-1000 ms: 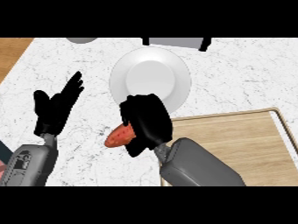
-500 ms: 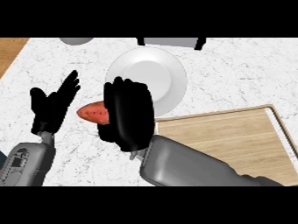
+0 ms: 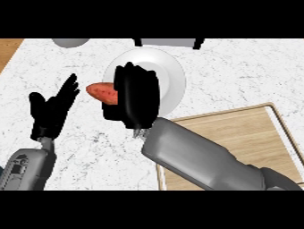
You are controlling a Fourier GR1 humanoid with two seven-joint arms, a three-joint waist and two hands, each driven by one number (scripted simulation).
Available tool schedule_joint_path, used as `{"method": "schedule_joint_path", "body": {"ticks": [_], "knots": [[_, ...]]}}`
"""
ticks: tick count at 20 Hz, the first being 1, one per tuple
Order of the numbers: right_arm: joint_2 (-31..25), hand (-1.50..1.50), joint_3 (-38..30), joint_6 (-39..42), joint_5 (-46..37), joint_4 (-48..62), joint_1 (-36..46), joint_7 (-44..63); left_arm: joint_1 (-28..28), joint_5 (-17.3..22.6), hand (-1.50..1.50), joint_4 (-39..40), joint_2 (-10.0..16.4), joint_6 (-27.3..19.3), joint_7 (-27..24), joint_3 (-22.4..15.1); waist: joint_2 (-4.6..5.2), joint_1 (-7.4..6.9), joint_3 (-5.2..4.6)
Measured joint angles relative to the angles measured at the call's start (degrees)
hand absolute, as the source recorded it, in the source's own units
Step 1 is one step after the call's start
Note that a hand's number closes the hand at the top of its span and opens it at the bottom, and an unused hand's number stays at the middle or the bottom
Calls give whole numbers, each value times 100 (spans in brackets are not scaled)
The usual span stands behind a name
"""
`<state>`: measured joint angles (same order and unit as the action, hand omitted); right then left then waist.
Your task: Pick the sweet potato from the tray and place it in the plate
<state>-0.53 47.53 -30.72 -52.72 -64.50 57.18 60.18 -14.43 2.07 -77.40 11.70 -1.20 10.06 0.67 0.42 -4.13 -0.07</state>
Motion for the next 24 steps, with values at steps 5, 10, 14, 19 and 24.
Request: {"method": "schedule_joint_path", "body": {"ticks": [5,10,14,19,24], "knots": [[14,150,-114,-430,312,751,74,-245,2,1,0,-32,36,-39,20,97,3,114,3],[41,150,-276,-473,1058,1576,64,-715,145,45,0,-119,95,52,-47,157,17,136,5],[50,-150,-584,-490,1939,1788,-159,-1270,268,10,0,-219,47,27,-69,122,29,132,8],[52,-150,-666,-559,2647,2152,-217,-2447,185,-19,0,24,38,37,-212,195,27,176,8],[52,-150,-827,-1094,2794,1996,-156,-3438,369,2,0,-144,17,62,-216,193,7,210,11]]}}
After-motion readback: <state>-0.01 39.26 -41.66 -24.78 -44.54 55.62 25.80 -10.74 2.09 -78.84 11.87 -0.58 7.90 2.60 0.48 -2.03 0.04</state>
